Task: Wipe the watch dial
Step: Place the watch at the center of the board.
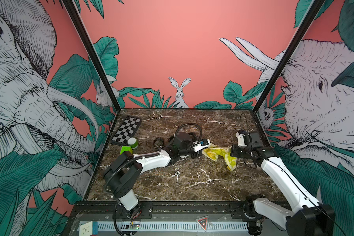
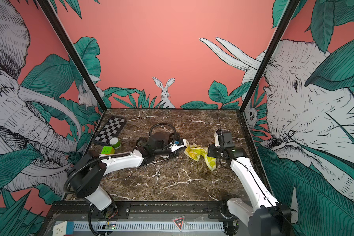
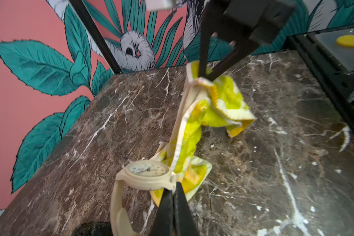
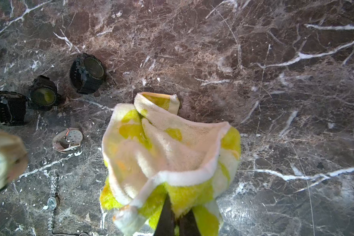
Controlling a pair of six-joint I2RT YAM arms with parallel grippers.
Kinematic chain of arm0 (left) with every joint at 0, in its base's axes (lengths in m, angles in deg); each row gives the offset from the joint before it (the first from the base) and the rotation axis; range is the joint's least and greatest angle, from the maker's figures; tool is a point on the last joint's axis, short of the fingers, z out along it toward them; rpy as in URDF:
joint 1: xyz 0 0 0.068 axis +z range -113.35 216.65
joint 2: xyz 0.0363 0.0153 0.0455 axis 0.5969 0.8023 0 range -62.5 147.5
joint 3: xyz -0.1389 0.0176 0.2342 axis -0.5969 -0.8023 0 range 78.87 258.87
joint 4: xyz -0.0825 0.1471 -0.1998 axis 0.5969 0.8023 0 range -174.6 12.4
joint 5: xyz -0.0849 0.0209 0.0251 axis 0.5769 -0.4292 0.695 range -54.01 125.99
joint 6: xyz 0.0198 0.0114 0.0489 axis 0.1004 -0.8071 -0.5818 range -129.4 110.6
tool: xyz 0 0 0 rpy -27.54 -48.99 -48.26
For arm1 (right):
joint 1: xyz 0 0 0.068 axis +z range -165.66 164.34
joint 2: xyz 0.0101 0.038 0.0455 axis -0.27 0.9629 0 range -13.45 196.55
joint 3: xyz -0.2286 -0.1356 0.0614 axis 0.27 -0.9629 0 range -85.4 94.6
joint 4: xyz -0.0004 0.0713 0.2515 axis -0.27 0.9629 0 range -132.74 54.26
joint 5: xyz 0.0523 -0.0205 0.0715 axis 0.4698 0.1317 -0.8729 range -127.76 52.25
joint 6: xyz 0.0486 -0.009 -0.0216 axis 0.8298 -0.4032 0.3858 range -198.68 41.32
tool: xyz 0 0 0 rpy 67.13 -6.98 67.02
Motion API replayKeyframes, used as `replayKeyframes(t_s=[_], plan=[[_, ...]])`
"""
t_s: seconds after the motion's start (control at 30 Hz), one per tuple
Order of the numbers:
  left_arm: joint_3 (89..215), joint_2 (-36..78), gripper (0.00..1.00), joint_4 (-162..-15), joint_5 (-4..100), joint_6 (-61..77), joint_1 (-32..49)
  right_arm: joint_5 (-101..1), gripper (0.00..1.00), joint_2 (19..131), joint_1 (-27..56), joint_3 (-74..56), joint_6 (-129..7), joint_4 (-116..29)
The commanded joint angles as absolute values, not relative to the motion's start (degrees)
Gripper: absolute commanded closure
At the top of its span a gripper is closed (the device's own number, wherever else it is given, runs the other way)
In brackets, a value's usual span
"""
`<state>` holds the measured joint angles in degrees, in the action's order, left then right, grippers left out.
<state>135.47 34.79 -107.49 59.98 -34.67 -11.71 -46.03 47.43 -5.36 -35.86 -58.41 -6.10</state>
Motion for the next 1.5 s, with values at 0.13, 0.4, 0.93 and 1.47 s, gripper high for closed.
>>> replayKeyframes(t_s=[0.13, 0.4, 0.93, 1.47], plan=[[150.18, 45.43, 1.0, -94.22, 57.56, -34.74, -9.95, -44.4, 1.0, 44.14, -6.81, -36.44, -58.6, -6.95], [165.28, 56.15, 1.0, -84.98, 55.27, -34.71, -8.64, -42.25, 1.0, 41.98, -8.09, -35.72, -57.93, -3.37], [180.89, 69.18, 1.0, -78.75, 50.6, -32.0, -6.74, -42.93, 1.0, 38.93, -8.87, -34.64, -58.2, -0.24], [184.45, 70.78, 0.65, -75.64, 51.24, -29.88, -6.69, -42.41, 1.0, 37.52, -9.04, -32.55, -59.74, 1.56]])
